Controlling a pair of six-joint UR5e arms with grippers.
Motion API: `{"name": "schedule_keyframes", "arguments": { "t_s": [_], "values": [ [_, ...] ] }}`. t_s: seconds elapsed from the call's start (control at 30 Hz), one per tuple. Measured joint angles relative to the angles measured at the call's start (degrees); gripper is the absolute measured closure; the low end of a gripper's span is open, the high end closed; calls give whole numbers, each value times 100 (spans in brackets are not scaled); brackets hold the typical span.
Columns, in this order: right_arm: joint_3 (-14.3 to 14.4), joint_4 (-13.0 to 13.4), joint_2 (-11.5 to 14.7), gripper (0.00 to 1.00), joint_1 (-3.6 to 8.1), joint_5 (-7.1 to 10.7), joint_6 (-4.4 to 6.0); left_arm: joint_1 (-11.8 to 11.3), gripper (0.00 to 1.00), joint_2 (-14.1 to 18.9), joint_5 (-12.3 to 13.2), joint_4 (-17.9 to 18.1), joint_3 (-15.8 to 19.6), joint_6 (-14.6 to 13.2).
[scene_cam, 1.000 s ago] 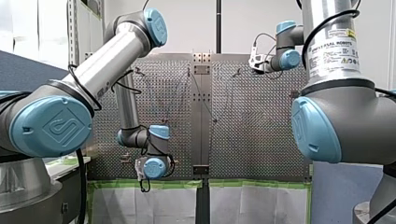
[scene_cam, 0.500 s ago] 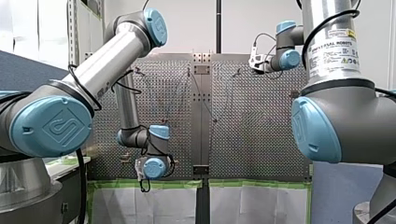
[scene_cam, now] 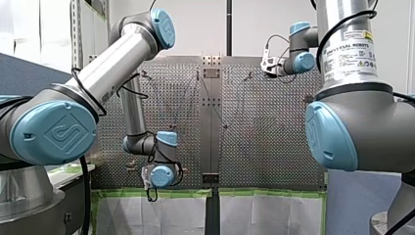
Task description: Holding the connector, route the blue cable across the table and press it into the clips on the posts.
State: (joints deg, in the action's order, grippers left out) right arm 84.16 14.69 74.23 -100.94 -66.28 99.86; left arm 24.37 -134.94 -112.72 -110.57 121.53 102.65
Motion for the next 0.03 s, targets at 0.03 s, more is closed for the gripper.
{"name": "schedule_keyframes", "arguments": {
  "t_s": [0.03],
  "values": [
    [0, 0, 0, 100, 0, 0, 0, 0, 2, 0, 0, 0, 0, 0]
  ]
}}
